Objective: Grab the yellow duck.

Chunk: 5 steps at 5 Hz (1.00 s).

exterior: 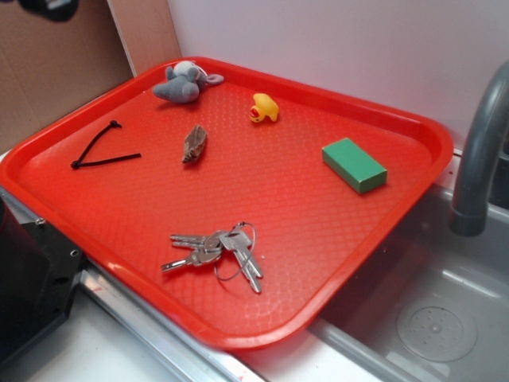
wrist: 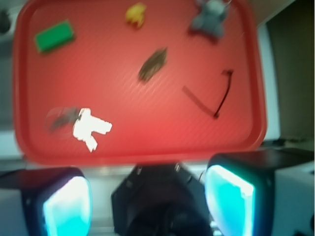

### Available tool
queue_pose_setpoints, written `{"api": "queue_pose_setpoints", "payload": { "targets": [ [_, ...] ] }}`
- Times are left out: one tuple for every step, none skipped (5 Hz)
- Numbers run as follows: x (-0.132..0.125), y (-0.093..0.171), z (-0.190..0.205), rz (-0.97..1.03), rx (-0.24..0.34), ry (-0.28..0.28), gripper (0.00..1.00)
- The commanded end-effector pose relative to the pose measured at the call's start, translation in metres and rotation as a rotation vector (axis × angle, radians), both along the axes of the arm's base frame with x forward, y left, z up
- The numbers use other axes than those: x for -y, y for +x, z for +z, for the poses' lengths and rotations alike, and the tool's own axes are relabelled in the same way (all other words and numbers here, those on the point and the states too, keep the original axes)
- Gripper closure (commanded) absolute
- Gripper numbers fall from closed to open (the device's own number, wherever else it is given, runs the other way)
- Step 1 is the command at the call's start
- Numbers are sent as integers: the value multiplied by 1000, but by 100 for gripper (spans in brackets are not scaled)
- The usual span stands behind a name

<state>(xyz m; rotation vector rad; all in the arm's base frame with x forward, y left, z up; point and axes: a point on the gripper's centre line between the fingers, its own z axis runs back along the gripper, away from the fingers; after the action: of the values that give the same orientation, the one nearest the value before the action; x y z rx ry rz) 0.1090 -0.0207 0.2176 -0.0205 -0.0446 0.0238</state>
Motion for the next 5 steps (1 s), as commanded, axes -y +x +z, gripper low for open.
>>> {"api": "queue_pose_setpoints", "payload": {
  "targets": [
    [-17,87,-26,89,-74,30,0],
    [-23,124,-43,102,-95,49,0],
    [-21,143,-56,91,-129,55,0],
    [-21,143,-56,91,-129,55,0],
    [-21,143,-56,91,-129,55,0]
  ]
}}
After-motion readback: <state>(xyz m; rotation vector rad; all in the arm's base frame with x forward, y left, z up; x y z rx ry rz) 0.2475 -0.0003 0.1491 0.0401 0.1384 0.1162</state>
